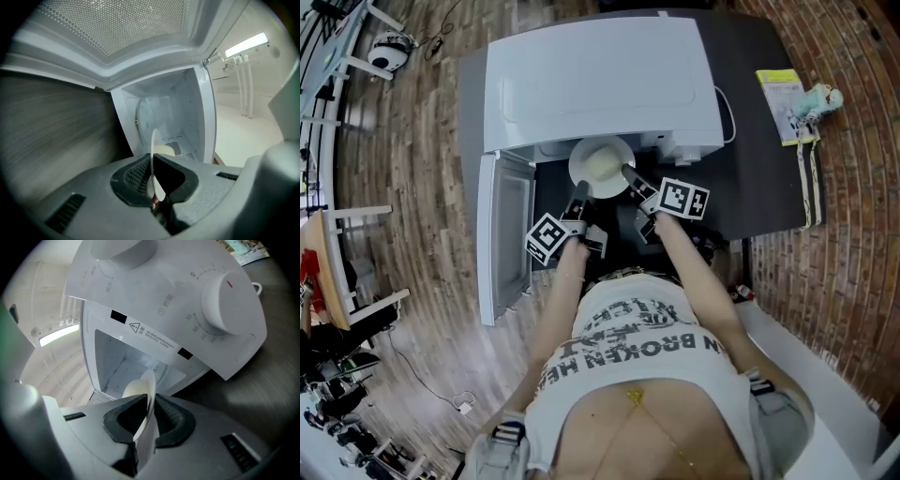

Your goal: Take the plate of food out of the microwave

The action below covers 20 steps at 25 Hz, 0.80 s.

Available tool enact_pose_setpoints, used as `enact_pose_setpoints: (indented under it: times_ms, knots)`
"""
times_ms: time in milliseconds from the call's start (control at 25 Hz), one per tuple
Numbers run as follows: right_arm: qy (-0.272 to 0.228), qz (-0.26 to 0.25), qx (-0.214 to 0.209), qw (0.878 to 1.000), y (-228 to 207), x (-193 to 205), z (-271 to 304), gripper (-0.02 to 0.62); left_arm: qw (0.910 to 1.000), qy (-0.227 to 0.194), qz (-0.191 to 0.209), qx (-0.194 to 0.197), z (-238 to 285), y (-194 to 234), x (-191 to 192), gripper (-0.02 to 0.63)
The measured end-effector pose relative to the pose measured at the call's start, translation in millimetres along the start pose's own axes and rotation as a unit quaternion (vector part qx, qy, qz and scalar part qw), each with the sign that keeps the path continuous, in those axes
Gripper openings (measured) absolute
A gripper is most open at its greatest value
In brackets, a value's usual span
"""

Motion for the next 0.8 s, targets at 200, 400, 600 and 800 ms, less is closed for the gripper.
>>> enact_pose_setpoints:
  times_ms: [200,400,600,800]
  knots:
    - [0.017,-0.004,-0.011,1.0,-4,-2,-6,0.046,0.9998,-0.019,-0.004,-0.002,-5,-1,13,0.021]
    - [0.035,-0.009,-0.022,0.999,-8,-4,-11,0.046,0.9991,-0.041,-0.007,-0.006,-10,-3,26,0.021]
    - [0.055,-0.014,-0.026,0.998,-13,-4,-17,0.046,0.9981,-0.06,-0.011,-0.013,-15,-2,40,0.021]
    - [0.07,-0.018,-0.032,0.997,-16,-3,-22,0.046,0.997,-0.075,-0.015,-0.017,-20,-1,51,0.021]
Point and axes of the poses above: the fingertips, and each gripper's own axes: z forward along the fingers, y to its left, x out of its underside, the point moved 8 cm from there along -z, backward along the fingers
